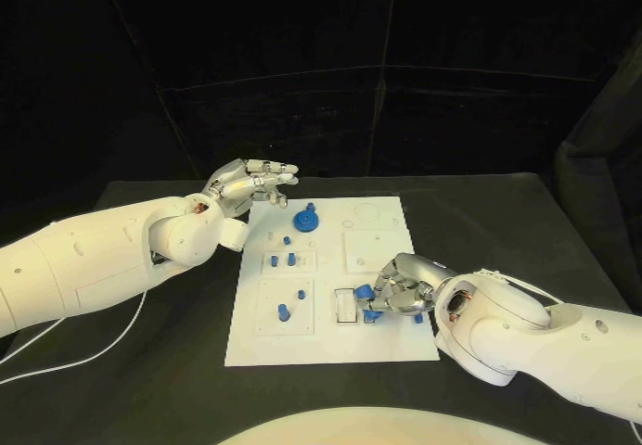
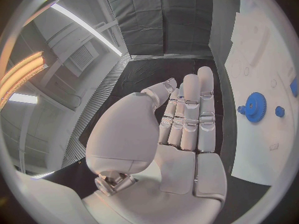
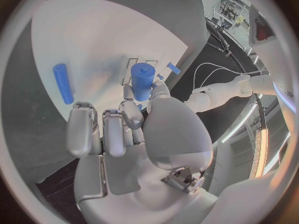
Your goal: Assemble the parts on the task board
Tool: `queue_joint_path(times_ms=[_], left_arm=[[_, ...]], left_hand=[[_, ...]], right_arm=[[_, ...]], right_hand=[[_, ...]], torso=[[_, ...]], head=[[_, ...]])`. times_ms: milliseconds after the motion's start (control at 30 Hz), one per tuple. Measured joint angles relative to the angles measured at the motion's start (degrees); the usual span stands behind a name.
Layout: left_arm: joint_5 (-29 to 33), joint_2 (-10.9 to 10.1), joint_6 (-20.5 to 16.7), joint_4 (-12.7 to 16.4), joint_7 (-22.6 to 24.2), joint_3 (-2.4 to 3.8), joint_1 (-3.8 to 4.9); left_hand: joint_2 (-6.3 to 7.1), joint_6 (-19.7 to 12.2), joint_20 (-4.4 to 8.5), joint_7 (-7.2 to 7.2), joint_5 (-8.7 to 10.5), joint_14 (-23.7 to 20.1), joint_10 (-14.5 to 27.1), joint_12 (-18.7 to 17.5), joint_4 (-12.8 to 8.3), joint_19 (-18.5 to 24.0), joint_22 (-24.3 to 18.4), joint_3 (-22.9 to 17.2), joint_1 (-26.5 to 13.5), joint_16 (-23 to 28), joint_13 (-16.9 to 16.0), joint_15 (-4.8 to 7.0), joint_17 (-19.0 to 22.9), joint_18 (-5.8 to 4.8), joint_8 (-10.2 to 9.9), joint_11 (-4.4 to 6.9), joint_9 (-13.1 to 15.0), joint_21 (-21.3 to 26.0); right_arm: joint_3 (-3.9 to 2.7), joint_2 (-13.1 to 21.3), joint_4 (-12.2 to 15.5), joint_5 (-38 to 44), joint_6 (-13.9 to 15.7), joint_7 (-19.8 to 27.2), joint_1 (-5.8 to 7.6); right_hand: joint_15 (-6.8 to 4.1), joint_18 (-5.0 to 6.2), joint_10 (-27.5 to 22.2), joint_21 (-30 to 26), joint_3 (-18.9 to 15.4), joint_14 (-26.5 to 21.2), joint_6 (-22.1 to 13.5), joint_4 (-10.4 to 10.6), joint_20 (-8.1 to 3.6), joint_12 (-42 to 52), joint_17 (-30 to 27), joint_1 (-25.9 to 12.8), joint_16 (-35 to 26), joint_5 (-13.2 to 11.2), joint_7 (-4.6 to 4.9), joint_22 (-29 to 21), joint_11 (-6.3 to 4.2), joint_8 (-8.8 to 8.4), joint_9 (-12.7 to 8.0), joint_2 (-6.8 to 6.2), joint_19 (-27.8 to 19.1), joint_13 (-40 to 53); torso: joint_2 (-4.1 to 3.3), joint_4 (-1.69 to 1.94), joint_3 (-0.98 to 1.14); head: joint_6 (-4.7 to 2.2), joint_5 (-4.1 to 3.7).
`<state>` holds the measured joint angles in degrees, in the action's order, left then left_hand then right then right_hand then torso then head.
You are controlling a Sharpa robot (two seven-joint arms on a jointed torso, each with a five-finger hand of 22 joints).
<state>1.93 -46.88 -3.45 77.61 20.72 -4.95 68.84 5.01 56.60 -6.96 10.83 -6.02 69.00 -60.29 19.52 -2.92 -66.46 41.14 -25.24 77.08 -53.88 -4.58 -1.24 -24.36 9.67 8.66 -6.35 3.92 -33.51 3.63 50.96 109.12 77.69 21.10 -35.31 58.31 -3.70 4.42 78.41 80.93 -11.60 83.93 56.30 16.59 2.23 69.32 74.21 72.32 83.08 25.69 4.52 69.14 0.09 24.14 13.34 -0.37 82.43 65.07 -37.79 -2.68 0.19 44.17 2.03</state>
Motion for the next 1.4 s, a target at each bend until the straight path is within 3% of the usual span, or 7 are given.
queue_joint_path(times_ms=[500,667,833,967,1067,1167,1400], left_arm=[[0.0,0.04,0.02,0.16,-0.02,0.0,0.01],[0.0,0.05,0.04,0.17,-0.03,0.0,0.02],[0.0,0.02,0.05,0.19,-0.04,0.0,0.02],[0.0,0.01,0.05,0.19,-0.06,0.0,0.02],[0.0,0.0,0.06,0.19,-0.07,0.0,0.02],[0.0,0.0,0.07,0.19,-0.08,0.0,0.02],[0.0,-0.01,0.09,0.18,-0.1,0.0,0.02]], left_hand=[[0.0,0.0,0.0,0.0,0.0,0.0,0.0,0.0,0.0,0.0,0.0,0.0,0.0,0.0,0.0,0.0,-0.01,0.0,0.0,0.0,0.0,0.0],[0.0,0.0,0.0,0.0,0.0,0.0,0.0,0.0,0.0,0.0,0.0,0.0,0.0,0.0,0.0,0.0,-0.01,0.0,0.0,0.0,0.0,0.0],[0.0,0.0,0.0,0.0,0.0,0.0,0.0,0.0,0.0,0.0,0.0,0.0,0.0,0.0,0.0,0.0,-0.01,0.0,0.0,0.0,0.0,0.0],[0.0,0.0,0.0,0.0,0.0,0.0,0.0,0.0,0.0,0.0,0.01,0.0,0.0,0.0,0.0,0.0,-0.01,0.0,0.0,0.0,0.0,0.0],[0.0,0.0,0.0,0.0,0.0,0.0,0.0,0.0,0.0,0.0,0.0,0.0,0.0,0.0,0.0,0.0,-0.01,0.0,0.0,0.0,0.0,0.0],[0.0,0.0,0.0,0.0,0.0,0.0,0.0,0.0,0.0,0.0,0.0,0.0,0.0,0.0,0.0,0.0,-0.01,0.0,0.0,0.0,0.0,0.0],[0.0,0.0,0.0,0.0,0.0,0.0,0.0,0.0,0.0,0.0,0.0,0.0,0.0,0.0,0.0,0.0,-0.01,0.0,0.0,0.0,0.0,0.0]], right_arm=[[-0.01,-4.72,-3.32,-1.95,-1.42,-0.81,0.01],[-0.01,-5.52,-3.97,-1.83,-1.85,-1.08,0.01],[-0.02,-5.82,-4.4,-1.16,-2.16,-1.53,0.01],[-0.02,-5.88,-4.54,-0.44,-2.23,-1.8,0.02],[-0.02,-5.89,-4.49,-0.05,-2.32,-1.85,0.02],[-0.02,-5.79,-4.16,0.28,-2.5,-1.83,0.02],[-0.03,-5.12,-3.19,0.91,-3.38,-1.17,0.02]], right_hand=[[-0.21,0.0,-0.21,0.0,-1.82,0.21,0.31,0.09,0.0,-0.88,-0.03,-1.84,0.0,-4.09,-0.31,0.06,-0.21,0.31,1.16,1.83,0.0,-0.22],[-0.21,0.0,-0.43,0.0,-3.66,0.21,0.52,0.05,0.0,-2.42,-0.39,-4.14,0.0,-11.93,-0.51,0.2,-0.43,0.49,1.73,1.45,0.0,-1.14],[-0.21,0.01,-2.14,0.0,-2.33,0.21,-0.67,0.38,0.0,-5.55,-1.0,-9.83,0.0,-22.12,-0.01,-0.13,-0.18,0.26,2.34,-3.71,0.0,-3.76],[-0.2,0.01,-3.11,0.0,-0.29,0.21,-1.16,0.51,0.0,-7.95,-0.78,-13.88,0.0,-22.54,0.12,-0.26,0.02,0.26,2.62,-8.31,0.0,-5.86],[-0.2,0.01,-3.5,0.0,-0.23,0.21,-1.16,0.58,0.0,-8.56,-0.58,-14.6,0.0,-22.54,0.12,-0.26,0.01,0.26,2.66,-9.3,0.0,-6.49],[-0.21,0.01,-3.5,0.0,1.04,0.21,-1.16,0.4,0.0,-8.66,-0.44,-13.65,0.0,-22.54,0.12,-0.23,0.01,0.26,2.84,-8.82,0.0,-6.63],[-0.2,0.01,-3.36,0.0,4.59,0.21,-1.14,-2.08,0.0,-8.53,0.12,-1.7,0.0,-20.82,0.09,0.67,-0.13,0.89,3.94,-4.59,-0.01,-5.64]], torso=[[-0.01,0.01,0.02],[-0.01,0.01,0.03],[0.01,-0.05,0.04],[0.04,-0.1,0.05],[0.04,-0.11,0.06],[0.04,-0.13,0.07],[0.04,-0.14,0.11]], head=[[0.31,0.35],[0.35,0.47],[0.46,0.57],[0.43,0.62],[0.41,0.62],[0.41,0.57],[0.48,0.53]])
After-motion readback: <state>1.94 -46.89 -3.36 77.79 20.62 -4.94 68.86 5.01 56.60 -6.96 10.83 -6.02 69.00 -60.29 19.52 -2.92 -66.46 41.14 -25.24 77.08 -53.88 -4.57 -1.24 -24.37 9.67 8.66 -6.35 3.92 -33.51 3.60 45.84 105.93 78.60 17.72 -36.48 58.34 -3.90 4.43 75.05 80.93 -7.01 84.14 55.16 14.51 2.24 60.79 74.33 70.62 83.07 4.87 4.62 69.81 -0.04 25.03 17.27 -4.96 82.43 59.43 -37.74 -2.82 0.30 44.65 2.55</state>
